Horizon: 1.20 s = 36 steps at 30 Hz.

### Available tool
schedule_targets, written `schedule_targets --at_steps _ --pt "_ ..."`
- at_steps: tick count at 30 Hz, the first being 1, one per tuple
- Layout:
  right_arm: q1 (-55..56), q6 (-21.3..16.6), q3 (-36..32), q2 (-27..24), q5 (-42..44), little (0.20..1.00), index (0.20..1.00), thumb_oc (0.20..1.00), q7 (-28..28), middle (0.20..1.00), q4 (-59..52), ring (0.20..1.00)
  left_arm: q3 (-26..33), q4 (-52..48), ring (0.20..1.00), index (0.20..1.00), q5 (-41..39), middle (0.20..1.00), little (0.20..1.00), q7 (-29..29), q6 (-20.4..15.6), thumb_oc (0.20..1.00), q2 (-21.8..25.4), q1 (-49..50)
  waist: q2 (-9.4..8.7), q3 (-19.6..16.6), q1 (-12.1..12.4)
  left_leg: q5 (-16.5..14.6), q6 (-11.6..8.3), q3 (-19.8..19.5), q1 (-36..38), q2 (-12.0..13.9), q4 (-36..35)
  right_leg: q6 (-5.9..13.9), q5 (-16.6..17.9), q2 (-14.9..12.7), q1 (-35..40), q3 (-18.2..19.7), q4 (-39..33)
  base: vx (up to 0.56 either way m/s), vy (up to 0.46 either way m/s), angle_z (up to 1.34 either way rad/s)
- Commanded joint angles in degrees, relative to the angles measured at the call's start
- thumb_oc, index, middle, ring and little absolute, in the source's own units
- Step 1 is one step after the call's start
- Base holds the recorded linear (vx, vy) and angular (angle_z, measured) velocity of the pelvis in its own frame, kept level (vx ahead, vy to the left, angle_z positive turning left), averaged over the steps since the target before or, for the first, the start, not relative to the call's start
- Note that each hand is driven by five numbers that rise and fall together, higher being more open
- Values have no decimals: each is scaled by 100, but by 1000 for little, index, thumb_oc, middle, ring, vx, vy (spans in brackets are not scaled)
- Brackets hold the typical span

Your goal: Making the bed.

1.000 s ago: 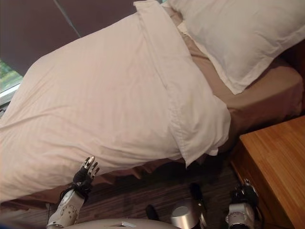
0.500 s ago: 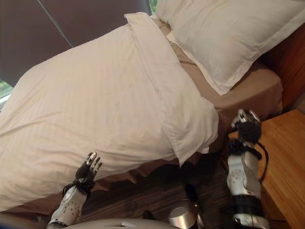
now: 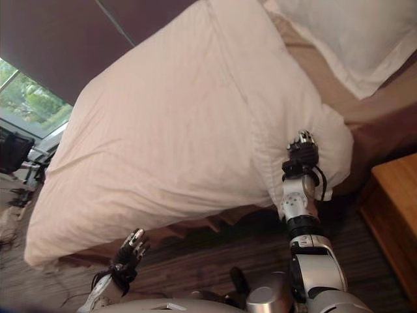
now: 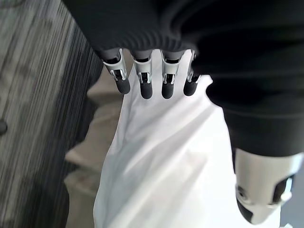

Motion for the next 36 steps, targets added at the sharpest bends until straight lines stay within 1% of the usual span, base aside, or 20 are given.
schedule_targets --at_steps 1,4,7,8,9,11,12,17,18,19,21,24,25,27,29,32,33,34,35,36 --pt "-154 52 -413 48 0 200 200 200 -269 200 604 200 128 319 1000 1000 -31 1000 1000 -48 -362 1000 208 -623 39 415 -190 -202 -116 -338 124 -42 95 -229 -446 -259 -44 37 136 77 15 -6" --pt "71 132 -645 -32 69 200 200 200 -290 200 888 200 121 522 1000 1000 13 1000 1000 -56 -350 1000 159 -678 186 414 -290 -227 -118 -303 115 -46 89 -205 -461 -275 -60 75 123 63 4 -5" --pt "683 470 -937 -310 -60 200 200 200 -222 200 1633 200 107 819 1000 1000 2 1000 1000 -60 -336 1000 68 -849 303 452 -563 -325 -104 -235 121 -44 80 -178 -516 -234 -125 194 105 97 -8 -9" --pt "679 470 -936 -314 -59 200 200 200 -219 200 1638 200 107 821 1000 1000 2 1000 1000 -61 -337 1000 65 -851 307 449 -556 -322 -106 -230 115 -39 80 -181 -509 -229 -133 200 105 107 -7 -16" --pt "888 557 -1126 -469 -30 200 200 200 -175 200 1826 200 109 967 1000 1000 -68 1000 1000 -59 -303 1000 0 -924 316 455 -695 -372 -97 -182 100 -35 80 -164 -517 -206 -213 264 105 66 -11 -19" --pt "977 580 -1211 -578 -22 200 200 200 -167 200 1867 200 121 1033 1000 1000 -96 1000 1000 -49 -305 1000 -17 -982 311 446 -739 -389 -97 -139 76 -29 80 -156 -504 -199 -266 292 105 67 -2 -24" --pt "1229 616 -1400 -818 -74 200 200 200 -167 200 1846 200 142 1087 1000 1000 -120 1000 1000 -48 -286 1000 -26 -1059 276 459 -895 -455 -90 -89 57 -36 80 -125 -532 -205 -344 335 105 30 6 -23" --pt "1492 567 -1505 -1123 -227 200 200 200 -161 200 1535 200 264 1034 1000 1000 -191 1000 1000 -18 -315 1000 1 -1108 205 432 -984 -434 -110 22 -29 22 80 -141 -439 -130 -523 424 110 4 -14 -21" --pt "1563 430 -1393 -1235 -496 200 200 200 -218 200 895 200 325 937 1000 1000 -252 1000 1000 24 -327 1000 7 -1098 123 409 -1016 -457 -112 30 -15 45 80 -134 -471 -91 -516 410 125 -16 -23 -13" --pt "1570 434 -1387 -1217 -510 200 200 200 -241 200 864 200 334 932 1000 1000 -251 1000 1000 27 -326 1000 8 -1092 121 413 -1017 -429 -119 40 -30 58 80 -146 -432 -76 -532 421 117 -23 -28 -4" --pt "1651 316 -1040 -1279 -1101 200 200 200 -354 200 -151 200 408 756 1000 1000 -249 1000 1000 115 -361 1000 -1 -1097 -20 379 -1028 -422 -129 69 -15 114 80 -166 -416 7 -530 408 123 -26 -29 -4" --pt "1683 -22 -672 -1028 -1598 200 200 200 -357 200 -1875 200 493 414 1000 1000 -120 1000 1000 250 -437 1000 -8 -1046 -354 202 -927 -467 -130 72 84 234 80 -206 -441 149 -434 370 141 -10 -58 -4" --pt "1686 -17 -666 -1016 -1608 200 200 200 -368 200 -1892 200 501 410 1000 1000 -119 1000 1000 252 -435 1000 -5 -1042 -360 200 -924 -444 -136 82 70 243 80 -217 -411 159 -451 381 134 -38 -45 -3" --pt "1402 -103 -183 -853 -1664 200 200 200 -174 200 -2711 200 494 229 1000 1000 -114 1000 1000 274 -429 1000 -6 -929 -558 96 -730 -447 -140 -12 157 312 80 -258 -467 211 -315 312 149 -61 -47 -5" --pt "1270 -138 -81 -770 -1509 200 200 200 -73 200 -2895 200 469 245 1000 1000 -96 1000 1000 265 -419 1000 3 -882 -586 93 -679 -415 -147 -26 164 328 80 -277 -454 224 -290 301 145 -49 -14 -4" --pt "616 -409 47 -505 -747 200 200 200 160 200 -3260 200 302 228 1000 1000 -101 1000 1000 185 -406 1000 12 -695 -484 78 -517 -421 -131 -98 251 282 80 -277 -527 185 -163 265 147 -25 53 6" --pt "153 -577 120 -408 -468 200 200 200 162 200 -3209 200 192 169 1000 1000 -132 1000 1000 126 -417 1000 23 -562 -320 86 -419 -419 -116 -127 281 225 80 -263 -536 133 -133 277 147 -18 98 15" --pt "-63 -609 158 -372 -358 200 200 200 154 200 -3107 200 148 162 1000 1000 -148 1000 1000 90 -426 1000 43 -515 -235 78 -371 -394 -118 -117 278 213 80 -269 -505 122 -134 291 133 -16 73 10" --pt "-78 -613 161 -380 -349 200 200 200 162 200 -3090 200 150 161 1000 1000 -150 1000 1000 88 -427 1000 41 -519 -232 82 -369 -396 -117 -113 277 214 80 -268 -505 123 -137 295 134 0 0 0" --pt "-294 -664 223 -299 -109 200 200 200 236 200 -2989 200 103 146 1000 1000 -164 1000 1000 52 -445 1000 57 -472 -137 73 -321 -400 -106 -124 307 185 80 -261 -513 97 -105 299 126 43 38 12"
